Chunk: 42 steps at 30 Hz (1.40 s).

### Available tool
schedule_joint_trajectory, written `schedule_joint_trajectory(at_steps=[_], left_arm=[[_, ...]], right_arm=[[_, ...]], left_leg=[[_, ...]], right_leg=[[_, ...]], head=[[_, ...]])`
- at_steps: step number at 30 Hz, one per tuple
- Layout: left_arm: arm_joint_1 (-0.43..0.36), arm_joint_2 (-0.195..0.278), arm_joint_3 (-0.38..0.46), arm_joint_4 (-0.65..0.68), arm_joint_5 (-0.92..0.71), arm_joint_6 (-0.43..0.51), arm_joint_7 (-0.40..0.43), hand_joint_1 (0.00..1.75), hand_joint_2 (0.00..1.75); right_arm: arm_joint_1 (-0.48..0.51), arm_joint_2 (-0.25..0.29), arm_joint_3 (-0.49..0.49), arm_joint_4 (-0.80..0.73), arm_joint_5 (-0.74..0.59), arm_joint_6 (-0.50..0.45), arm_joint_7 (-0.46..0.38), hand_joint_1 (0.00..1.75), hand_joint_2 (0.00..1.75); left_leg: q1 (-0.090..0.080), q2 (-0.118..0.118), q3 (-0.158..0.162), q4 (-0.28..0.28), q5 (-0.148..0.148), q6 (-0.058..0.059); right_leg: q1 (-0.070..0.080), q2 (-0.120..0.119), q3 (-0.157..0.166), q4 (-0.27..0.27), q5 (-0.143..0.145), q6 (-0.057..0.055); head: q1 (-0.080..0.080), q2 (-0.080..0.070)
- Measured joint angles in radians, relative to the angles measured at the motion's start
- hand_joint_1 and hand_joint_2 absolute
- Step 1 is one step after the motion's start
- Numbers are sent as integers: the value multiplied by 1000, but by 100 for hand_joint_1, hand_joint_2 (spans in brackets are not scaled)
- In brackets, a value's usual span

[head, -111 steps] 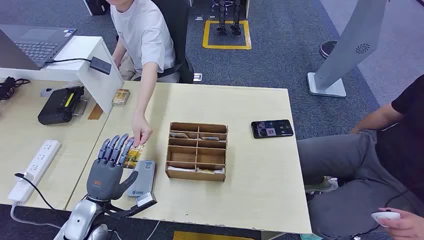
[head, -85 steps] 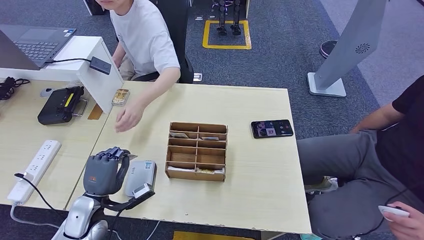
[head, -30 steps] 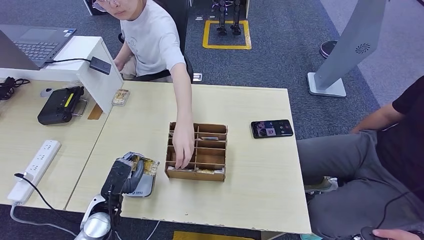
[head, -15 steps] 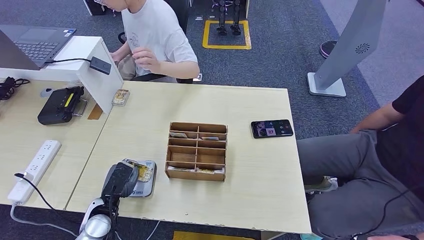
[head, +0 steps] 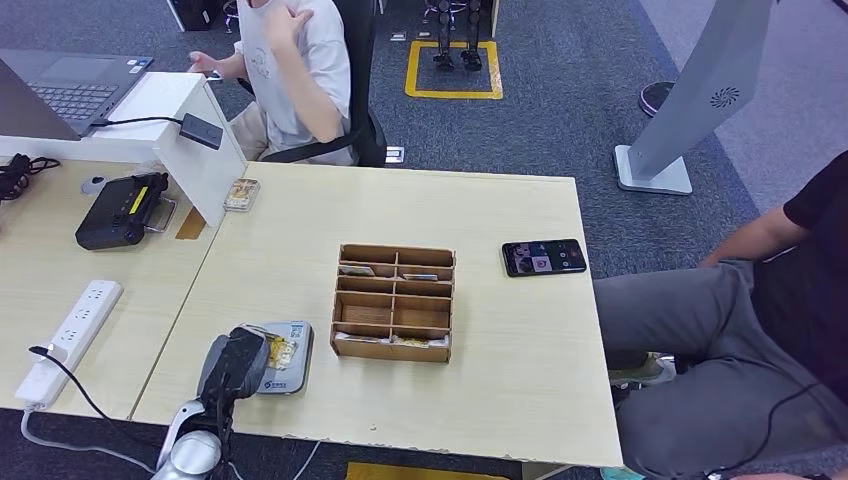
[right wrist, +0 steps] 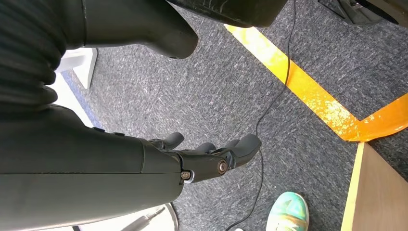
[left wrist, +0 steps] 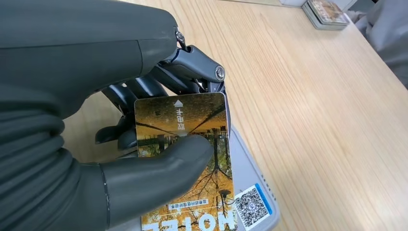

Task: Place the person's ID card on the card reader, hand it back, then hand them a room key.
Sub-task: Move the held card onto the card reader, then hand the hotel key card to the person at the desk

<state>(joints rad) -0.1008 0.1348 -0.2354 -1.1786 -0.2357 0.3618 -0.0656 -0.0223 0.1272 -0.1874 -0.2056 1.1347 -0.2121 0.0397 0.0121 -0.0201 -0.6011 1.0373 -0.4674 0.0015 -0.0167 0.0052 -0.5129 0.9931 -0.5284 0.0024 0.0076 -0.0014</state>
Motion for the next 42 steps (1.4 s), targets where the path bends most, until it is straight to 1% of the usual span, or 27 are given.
schedule_joint_trajectory(at_steps=[3, 6, 9, 12, 14, 16, 18, 21, 25, 30, 38, 42], left_arm=[[-1, 0, 2, 14, -72, 35, 11, 175, 175], [-3, 0, 2, 30, -218, 83, 50, 175, 175], [-3, -1, 4, 43, -298, 86, 65, 175, 175], [-3, -4, 13, 49, -305, 73, 56, 175, 175], [-3, -7, 22, 51, -273, 52, 41, 175, 175], [-3, -13, 38, 51, -200, 21, 7, 175, 175], [-2, -21, 56, 46, -100, 0, -58, 175, 175], [0, -35, 72, 22, 33, -7, -158, 175, 175], [-3, -46, 85, -35, 147, -2, -229, 175, 175], [-19, -52, 95, -99, 183, 20, -266, 175, 175], [-29, -53, 99, -137, 188, 29, -277, 175, 175], [-37, -53, 104, -148, 168, 81, -326, 175, 175]], right_arm=[[0, -1, 6, 0, -6, 0, 1, 0, 175], [0, -1, 13, 0, -11, 4, 2, 0, 175], [1, -1, 20, -1, -19, 7, 5, 0, 175], [1, -2, 31, -2, -25, 12, 7, 0, 175], [1, -3, 39, -2, -29, 12, 8, 0, 175], [2, -4, 46, -3, -35, 9, 7, 0, 175], [4, -5, 54, -5, -42, 3, 3, 0, 175], [6, -8, 68, -7, -53, 1, -5, 0, 175], [7, -10, 89, -10, -66, 3, -11, 0, 175], [7, -13, 114, -17, -76, 14, -14, 0, 175], [7, -17, 133, -22, -78, 16, -16, 0, 175], [7, -18, 144, -26, -78, 20, -16, 0, 175]], left_leg=[[0, 0, 0, 0, 0, 0], [0, 0, 1, 0, 0, 0], [0, 0, 1, 0, 0, 0], [0, 0, 2, 0, 0, 0], [0, -1, 2, 0, 0, 0], [0, -1, 2, 0, 0, 0], [0, -1, 3, 0, 0, 0], [0, -1, 2, 0, 1, 0], [0, 0, 2, 0, 1, 0], [0, 0, 2, 0, 1, 0], [0, 0, 2, 0, 1, 0], [0, 0, 2, 0, 1, 0]], right_leg=[[0, 0, 0, 0, 0, 0], [0, 0, 1, 0, 0, 0], [0, 0, 1, 0, 0, 0], [0, 0, 2, 0, 0, 0], [0, 0, 2, 0, 0, 0], [0, -1, 2, 0, 0, 0], [0, -1, 2, 0, 0, 0], [0, -1, 2, 0, 0, 0], [0, 0, 2, 0, 1, -1], [0, 0, 2, 0, 1, -1], [0, 0, 2, 0, 1, -1], [0, 0, 2, 0, 1, -1]], head=[[0, 0], [0, 0], [0, 0], [0, 0], [0, 0], [0, 0], [0, 0], [0, 0], [0, 0], [0, 0], [0, 0], [0, 0]])
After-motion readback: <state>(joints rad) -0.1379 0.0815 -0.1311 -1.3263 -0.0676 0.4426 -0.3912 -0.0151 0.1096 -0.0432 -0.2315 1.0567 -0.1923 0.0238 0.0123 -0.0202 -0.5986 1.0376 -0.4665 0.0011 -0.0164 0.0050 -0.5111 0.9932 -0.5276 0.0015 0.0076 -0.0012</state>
